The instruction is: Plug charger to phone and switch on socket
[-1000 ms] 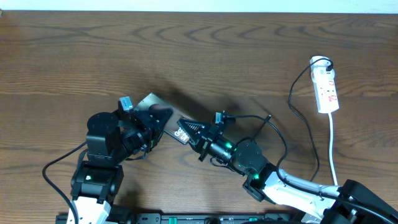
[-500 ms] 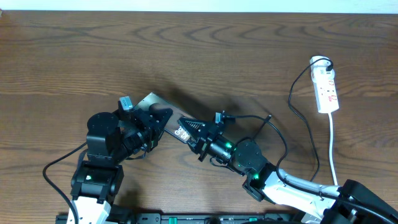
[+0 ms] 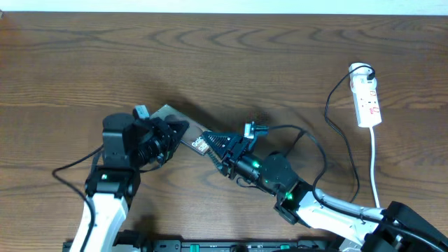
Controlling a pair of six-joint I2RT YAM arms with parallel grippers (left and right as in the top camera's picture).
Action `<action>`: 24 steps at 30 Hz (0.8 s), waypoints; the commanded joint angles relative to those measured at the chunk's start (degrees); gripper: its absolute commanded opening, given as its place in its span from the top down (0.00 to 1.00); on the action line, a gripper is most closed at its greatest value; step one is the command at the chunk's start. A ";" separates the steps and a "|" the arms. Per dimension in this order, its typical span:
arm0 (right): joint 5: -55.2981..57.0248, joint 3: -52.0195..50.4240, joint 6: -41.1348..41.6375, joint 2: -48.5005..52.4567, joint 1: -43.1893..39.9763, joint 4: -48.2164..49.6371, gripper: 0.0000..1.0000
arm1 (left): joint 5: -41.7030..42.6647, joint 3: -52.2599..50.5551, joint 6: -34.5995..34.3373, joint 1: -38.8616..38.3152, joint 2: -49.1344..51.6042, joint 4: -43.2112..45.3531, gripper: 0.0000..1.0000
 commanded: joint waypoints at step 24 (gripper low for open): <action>16.68 0.42 -39.58 -27.30 -8.04 -55.54 0.27 | 18.93 0.92 16.11 0.92 10.14 7.39 0.93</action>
